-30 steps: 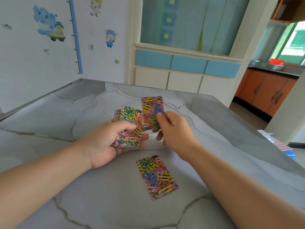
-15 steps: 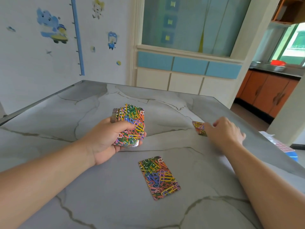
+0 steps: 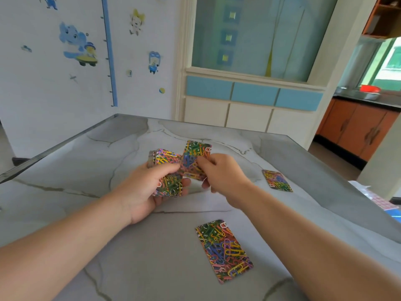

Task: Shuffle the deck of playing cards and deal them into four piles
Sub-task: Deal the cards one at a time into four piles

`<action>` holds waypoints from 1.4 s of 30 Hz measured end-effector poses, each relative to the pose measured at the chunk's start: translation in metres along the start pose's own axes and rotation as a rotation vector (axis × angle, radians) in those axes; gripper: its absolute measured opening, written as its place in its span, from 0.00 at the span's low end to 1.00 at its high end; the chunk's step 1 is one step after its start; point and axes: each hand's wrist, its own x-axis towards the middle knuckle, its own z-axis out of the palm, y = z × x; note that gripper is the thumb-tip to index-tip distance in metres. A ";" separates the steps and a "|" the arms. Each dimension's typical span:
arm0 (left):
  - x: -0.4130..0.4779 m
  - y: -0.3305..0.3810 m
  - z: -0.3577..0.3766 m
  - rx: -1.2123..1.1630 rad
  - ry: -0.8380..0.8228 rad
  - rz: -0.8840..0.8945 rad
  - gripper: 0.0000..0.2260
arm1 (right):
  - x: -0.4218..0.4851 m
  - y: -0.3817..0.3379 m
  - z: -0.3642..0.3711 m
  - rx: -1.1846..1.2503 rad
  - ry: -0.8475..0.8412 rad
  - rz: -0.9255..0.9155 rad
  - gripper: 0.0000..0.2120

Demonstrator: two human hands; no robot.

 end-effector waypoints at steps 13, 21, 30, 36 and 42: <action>0.017 -0.002 -0.021 0.062 -0.018 0.021 0.11 | 0.119 0.043 0.010 -0.681 0.275 0.224 0.19; 0.010 0.006 -0.019 0.138 0.055 0.040 0.09 | 0.067 0.018 0.014 -0.106 0.053 -0.037 0.26; -0.017 0.016 -0.033 0.176 0.079 0.066 0.11 | 0.009 -0.026 0.017 0.291 -0.344 -0.074 0.17; -0.030 0.025 -0.064 -0.075 0.207 0.089 0.04 | 0.023 -0.042 0.043 0.258 -0.223 0.062 0.12; -0.023 0.037 -0.102 -0.314 0.349 0.135 0.10 | 0.042 -0.045 0.084 -0.360 -0.290 0.078 0.23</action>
